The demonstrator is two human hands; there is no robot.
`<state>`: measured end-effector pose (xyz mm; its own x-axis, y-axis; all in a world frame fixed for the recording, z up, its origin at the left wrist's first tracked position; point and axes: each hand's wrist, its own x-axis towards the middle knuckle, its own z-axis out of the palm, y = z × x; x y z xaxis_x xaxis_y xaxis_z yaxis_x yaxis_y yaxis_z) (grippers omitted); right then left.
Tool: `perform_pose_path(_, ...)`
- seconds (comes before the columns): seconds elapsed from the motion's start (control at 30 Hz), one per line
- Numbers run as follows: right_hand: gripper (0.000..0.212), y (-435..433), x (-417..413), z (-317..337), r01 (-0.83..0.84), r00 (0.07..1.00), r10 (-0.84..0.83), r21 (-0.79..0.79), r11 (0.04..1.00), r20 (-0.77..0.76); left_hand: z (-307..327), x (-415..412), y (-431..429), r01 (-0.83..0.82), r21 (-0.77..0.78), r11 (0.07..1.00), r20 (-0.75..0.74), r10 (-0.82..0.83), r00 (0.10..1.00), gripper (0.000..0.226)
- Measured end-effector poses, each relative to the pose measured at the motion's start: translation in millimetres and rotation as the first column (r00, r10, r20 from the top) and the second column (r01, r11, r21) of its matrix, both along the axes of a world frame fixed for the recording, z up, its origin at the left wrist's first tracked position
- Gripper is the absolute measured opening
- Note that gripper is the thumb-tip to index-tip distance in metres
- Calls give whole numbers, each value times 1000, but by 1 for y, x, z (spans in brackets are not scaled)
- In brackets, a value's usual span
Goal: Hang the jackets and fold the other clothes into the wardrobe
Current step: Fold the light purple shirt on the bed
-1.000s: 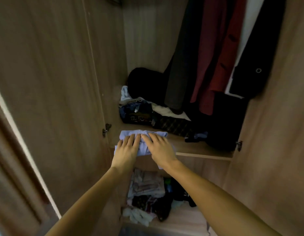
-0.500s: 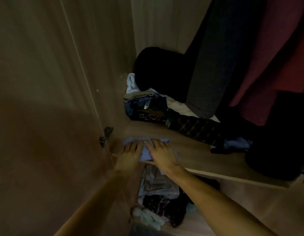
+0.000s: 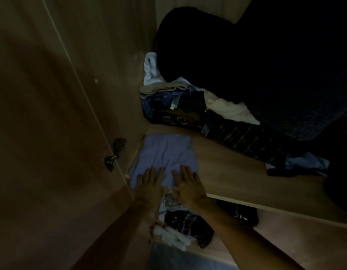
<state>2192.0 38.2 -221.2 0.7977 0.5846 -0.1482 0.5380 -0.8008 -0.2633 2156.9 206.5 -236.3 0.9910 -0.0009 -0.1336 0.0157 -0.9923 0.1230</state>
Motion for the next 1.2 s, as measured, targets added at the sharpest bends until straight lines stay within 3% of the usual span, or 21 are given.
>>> perform_pose_path(0.07,127,3,1,-5,4,999,-6,43,999,40,-11,11,2,-34,-78,996,17,35,999,64)
perform_pose_path(0.13,126,9,6,-9,18,998,-21,62,998,52,-2,17,0,-5,-38,999,33,6,999,77)
perform_pose_path(0.2,117,15,13,-6,29,999,-31,55,998,35,2,29,4,-3,-7,1000,78,3,997,84)
perform_pose_path(0.27,93,18,19,-3,48,999,-47,65,997,-17,3,41,11,-30,-46,998,96,34,995,88)
perform_pose_path(0.37,66,17,20,0,29,995,-20,98,995,-94,14,44,17,-51,-9,999,132,52,990,65)
perform_pose_path(0.47,80,12,13,6,11,992,2,106,994,-125,23,30,13,-36,-57,998,93,41,995,59)
perform_pose_path(0.57,94,6,3,23,69,997,-62,209,975,-40,36,10,0,0,-19,1000,189,3,982,60)
perform_pose_path(0.7,55,-11,-15,52,119,983,-159,340,933,94,72,-22,-25,-61,-192,979,295,117,948,52)
perform_pose_path(0.97,43,-74,-78,99,99,960,-218,517,850,176,129,-106,-79,29,-283,959,453,107,885,66)
perform_pose_path(1.07,43,-102,-110,110,87,954,-228,544,834,197,138,-141,-95,132,-189,973,522,-14,853,47)
perform_pose_path(1.13,40,-121,-134,114,104,941,-263,560,822,213,141,-161,-106,156,-195,968,505,-36,862,44)
perform_pose_path(1.2,39,-140,-159,118,124,926,-299,559,820,232,141,-179,-118,139,-234,962,464,-15,886,56)
